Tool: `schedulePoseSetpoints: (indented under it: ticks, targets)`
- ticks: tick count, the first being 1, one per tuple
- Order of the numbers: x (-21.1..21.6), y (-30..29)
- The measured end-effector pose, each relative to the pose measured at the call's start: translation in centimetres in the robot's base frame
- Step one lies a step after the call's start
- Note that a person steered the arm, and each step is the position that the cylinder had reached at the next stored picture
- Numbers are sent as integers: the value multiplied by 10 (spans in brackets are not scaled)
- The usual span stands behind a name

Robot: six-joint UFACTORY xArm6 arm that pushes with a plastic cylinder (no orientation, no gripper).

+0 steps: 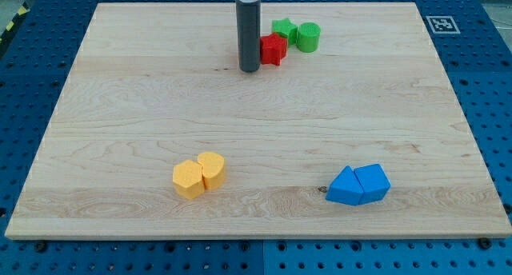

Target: Separate the green blocks with red blocks towards the center right

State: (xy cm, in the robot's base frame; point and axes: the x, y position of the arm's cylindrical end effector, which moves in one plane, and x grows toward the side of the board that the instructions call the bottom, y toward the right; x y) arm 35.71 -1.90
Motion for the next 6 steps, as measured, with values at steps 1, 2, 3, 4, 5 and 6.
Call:
schedulePoseSetpoints:
  ticks: [1, 2, 3, 4, 5, 6]
  targets:
    - [-3, -58]
    - [-20, -132]
    - [-72, -139]
    - [-104, -91]
    - [-97, -25]
    - [-80, 37]
